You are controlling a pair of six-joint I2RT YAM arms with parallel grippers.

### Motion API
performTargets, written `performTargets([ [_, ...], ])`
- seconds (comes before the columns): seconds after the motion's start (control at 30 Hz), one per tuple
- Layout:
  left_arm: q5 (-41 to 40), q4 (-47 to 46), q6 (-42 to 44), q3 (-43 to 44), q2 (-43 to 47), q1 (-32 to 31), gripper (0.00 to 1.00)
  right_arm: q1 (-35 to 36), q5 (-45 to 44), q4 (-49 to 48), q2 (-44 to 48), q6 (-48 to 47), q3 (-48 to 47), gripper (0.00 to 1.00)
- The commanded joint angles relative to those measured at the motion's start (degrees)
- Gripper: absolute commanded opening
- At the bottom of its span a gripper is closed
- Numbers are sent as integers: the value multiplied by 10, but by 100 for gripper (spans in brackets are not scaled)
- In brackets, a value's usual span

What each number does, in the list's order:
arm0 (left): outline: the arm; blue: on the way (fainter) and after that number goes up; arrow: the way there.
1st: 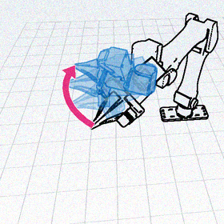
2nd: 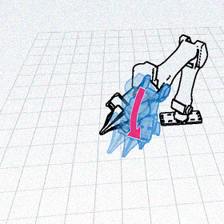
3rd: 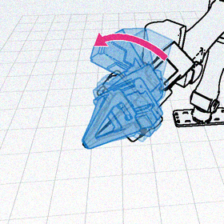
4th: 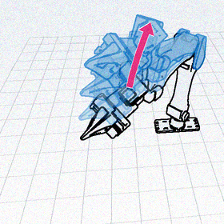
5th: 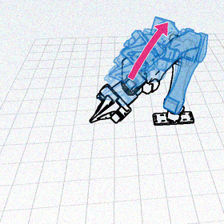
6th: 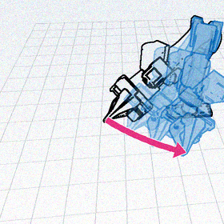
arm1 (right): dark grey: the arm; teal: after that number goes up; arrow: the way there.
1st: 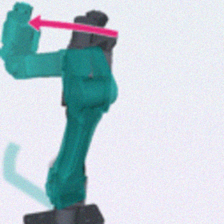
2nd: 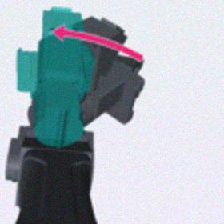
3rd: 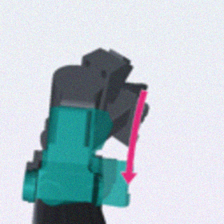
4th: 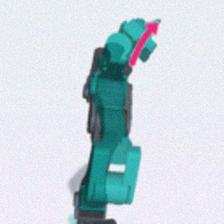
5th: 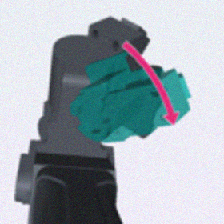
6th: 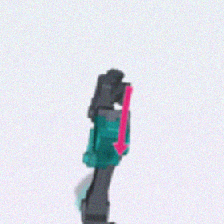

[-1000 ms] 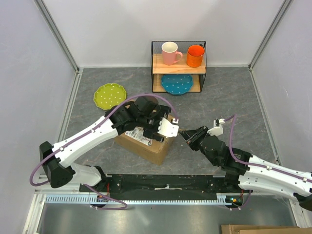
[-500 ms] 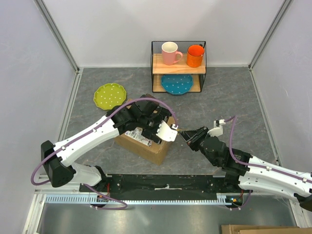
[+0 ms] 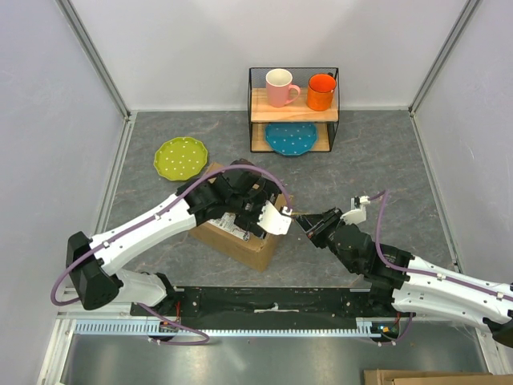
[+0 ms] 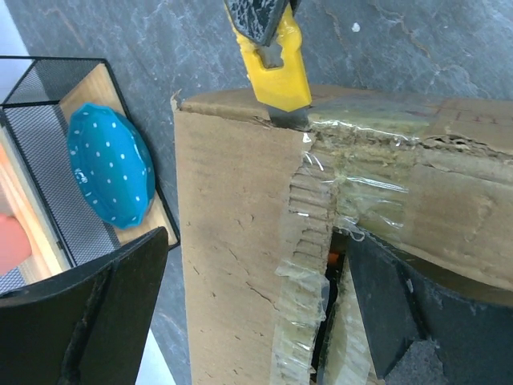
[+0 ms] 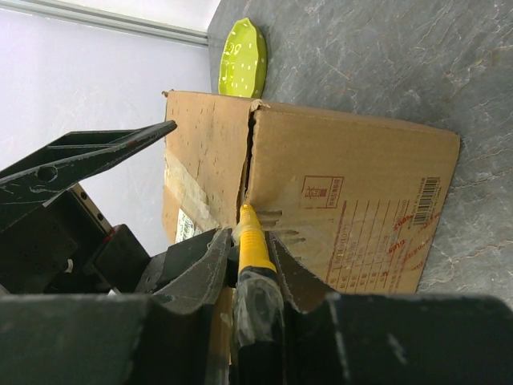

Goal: Unpack the express box
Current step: Cut the express box at the center of the board.

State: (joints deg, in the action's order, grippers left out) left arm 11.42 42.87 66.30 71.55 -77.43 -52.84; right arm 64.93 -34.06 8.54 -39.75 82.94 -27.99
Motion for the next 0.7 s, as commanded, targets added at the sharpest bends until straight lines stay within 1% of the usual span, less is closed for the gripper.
performTargets([
  [0.0, -10, -17, -9, -62, -8, -1, 99, 9, 60, 75, -17, -34, 18, 0],
  [0.07, -12, -37, -7, -76, -1, -1, 98, 8, 65, 68, -20, -36, 20, 0],
  [0.17, -23, -63, -7, -90, 2, -2, 85, 9, 71, 57, -27, -38, 20, 0],
  [0.2, -31, -72, -9, -91, 2, -1, 72, 9, 73, 54, -29, -40, 20, 0],
  [0.27, -38, -88, -15, -91, 1, -1, 60, 9, 77, 52, -31, -44, 18, 0],
  [0.3, -40, -89, -20, -88, 3, -1, 52, 9, 78, 52, -31, -44, 18, 0],
  [0.5, -64, -117, -49, -73, 18, -1, 46, 8, 83, 45, -28, -43, 28, 0],
  [0.57, -68, -120, -58, -70, 28, -1, 46, 9, 87, 40, -32, -44, 29, 0],
  [0.67, -93, -155, -78, -83, 46, -2, 45, 9, 92, 37, -38, -44, 29, 0],
])
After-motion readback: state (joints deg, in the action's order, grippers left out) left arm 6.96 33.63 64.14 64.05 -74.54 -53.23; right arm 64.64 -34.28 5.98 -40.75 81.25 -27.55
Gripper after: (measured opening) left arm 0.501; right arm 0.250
